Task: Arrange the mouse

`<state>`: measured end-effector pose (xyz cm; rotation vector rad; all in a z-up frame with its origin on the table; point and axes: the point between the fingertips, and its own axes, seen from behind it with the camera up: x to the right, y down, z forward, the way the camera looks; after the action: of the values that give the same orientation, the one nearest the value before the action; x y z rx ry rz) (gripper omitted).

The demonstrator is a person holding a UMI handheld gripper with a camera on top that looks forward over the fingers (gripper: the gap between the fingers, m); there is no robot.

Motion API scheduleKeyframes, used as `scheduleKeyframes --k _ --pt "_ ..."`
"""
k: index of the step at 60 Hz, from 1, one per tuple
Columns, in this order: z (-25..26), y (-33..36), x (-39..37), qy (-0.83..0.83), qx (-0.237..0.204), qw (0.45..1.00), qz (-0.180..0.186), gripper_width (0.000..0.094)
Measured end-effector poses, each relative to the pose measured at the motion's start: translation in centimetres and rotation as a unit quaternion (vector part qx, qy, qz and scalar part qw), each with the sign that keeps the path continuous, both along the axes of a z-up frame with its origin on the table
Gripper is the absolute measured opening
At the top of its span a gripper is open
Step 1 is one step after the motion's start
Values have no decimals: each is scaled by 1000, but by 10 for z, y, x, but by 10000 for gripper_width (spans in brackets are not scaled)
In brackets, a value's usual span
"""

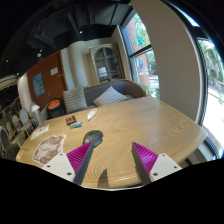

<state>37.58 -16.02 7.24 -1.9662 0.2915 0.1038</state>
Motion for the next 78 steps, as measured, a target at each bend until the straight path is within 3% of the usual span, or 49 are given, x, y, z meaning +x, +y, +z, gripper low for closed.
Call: scheduleKeyframes --k 7,13,32,36,39,47,52,64,71,78 --pt "-25 38 -32 15 -47 998 36 800" --pt "-45 79 -52 28 -63 996 52 801" --pt "-76 174 -96 -14 -110 992 53 800" --pt "-83 183 -99 -27 -120 991 45 759" --pt "-90 186 -94 -46 -131 990 32 617" --pt "-83 192 -91 -84 -114 990 12 417" --pt "-80 191 -87 -97 -107 990 -3 361" --pt "1 191 -165 -77 -21 996 25 345" --pt "18 184 -244 -101 -23 993 55 345" --pt "-10 180 -312 -122 -50 988 84 352"
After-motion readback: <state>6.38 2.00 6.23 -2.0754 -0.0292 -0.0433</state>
